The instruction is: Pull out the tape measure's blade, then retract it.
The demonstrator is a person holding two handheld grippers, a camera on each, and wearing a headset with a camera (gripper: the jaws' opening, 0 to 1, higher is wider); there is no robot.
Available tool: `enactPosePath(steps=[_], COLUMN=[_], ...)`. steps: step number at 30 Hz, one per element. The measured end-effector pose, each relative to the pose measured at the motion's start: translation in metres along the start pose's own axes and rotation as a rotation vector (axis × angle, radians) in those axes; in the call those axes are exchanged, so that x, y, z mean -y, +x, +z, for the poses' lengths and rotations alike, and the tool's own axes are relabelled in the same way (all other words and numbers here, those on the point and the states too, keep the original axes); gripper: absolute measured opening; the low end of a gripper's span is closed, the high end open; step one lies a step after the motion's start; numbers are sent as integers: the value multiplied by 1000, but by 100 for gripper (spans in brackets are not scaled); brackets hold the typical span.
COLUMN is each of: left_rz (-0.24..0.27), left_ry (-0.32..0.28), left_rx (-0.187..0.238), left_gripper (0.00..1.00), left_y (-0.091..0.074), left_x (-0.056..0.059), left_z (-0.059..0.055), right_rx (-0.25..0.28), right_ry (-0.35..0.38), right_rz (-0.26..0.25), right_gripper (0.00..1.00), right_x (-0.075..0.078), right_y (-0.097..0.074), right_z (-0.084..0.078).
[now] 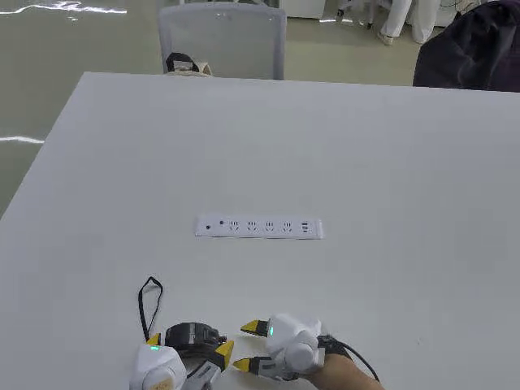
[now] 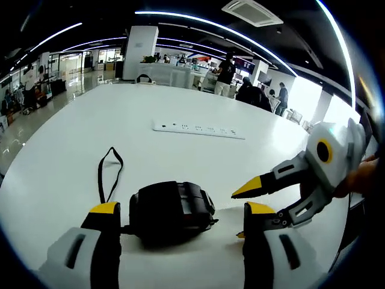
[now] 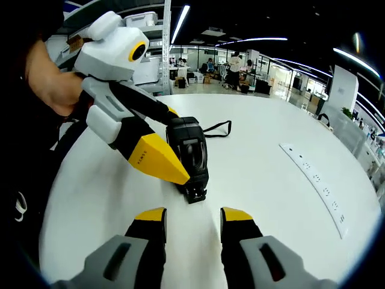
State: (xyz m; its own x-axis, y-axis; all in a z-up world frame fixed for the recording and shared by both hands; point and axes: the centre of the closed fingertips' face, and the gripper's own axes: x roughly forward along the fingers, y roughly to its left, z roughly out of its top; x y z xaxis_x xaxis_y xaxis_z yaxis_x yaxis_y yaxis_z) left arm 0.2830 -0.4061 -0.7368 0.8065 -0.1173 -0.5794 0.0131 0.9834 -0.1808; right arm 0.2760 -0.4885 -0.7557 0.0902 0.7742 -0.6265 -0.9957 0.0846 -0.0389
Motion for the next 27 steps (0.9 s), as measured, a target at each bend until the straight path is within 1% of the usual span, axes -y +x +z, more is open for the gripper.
enactPosePath(steps=[3,4,5,6,7,8,10,11,13,14,16,18,22,24,27], left_rz=[-45,-74,-90,-104,-113,-114,-126,-136,-152,-169,-184,-198,-231,-252,-271], left_ry=[20,56,85,115,128,133,136,144,174,201,234,267,332,357,372], left_rx=[-12,-14,-11,-16,-20,-23,-24,-24,-26,-29,-42,-36,-64,-75,-84], left_gripper=[86,87,88,88,90,91,93,94,95,95,96,99,99,99,99], left_y=[-5,-8,-10,-12,-13,-15,-20,-23,-28,-32,-37,-45,-62,-70,-79], left_x=[4,7,8,7,5,1,-1,-2,-5,-4,-8,-8,-7,-5,-9], left_z=[1,1,1,-1,-2,-3,-2,-3,-3,-4,-7,-5,-7,-8,-9], right_rx=[6,9,11,15,14,14,19,18,21,30,42,44,48,54,62], right_ry=[20,40,52,62,72,91,108,125,149,168,194,219,241,258,289], right_rz=[-23,-40,-49,-63,-76,-91,-106,-125,-142,-162,-184,-206,-247,-275,-305], right_gripper=[39,41,42,43,44,46,49,51,53,55,58,61,66,68,71], right_x=[-5,-7,-8,-9,-9,-11,-14,-15,-18,-19,-22,-25,-33,-36,-41], right_y=[-10,-14,-16,-20,-22,-28,-35,-40,-48,-55,-65,-76,-95,-106,-119], right_z=[1,1,1,0,-1,-1,-1,-3,-5,-7,-9,-12,-17,-19,-22])
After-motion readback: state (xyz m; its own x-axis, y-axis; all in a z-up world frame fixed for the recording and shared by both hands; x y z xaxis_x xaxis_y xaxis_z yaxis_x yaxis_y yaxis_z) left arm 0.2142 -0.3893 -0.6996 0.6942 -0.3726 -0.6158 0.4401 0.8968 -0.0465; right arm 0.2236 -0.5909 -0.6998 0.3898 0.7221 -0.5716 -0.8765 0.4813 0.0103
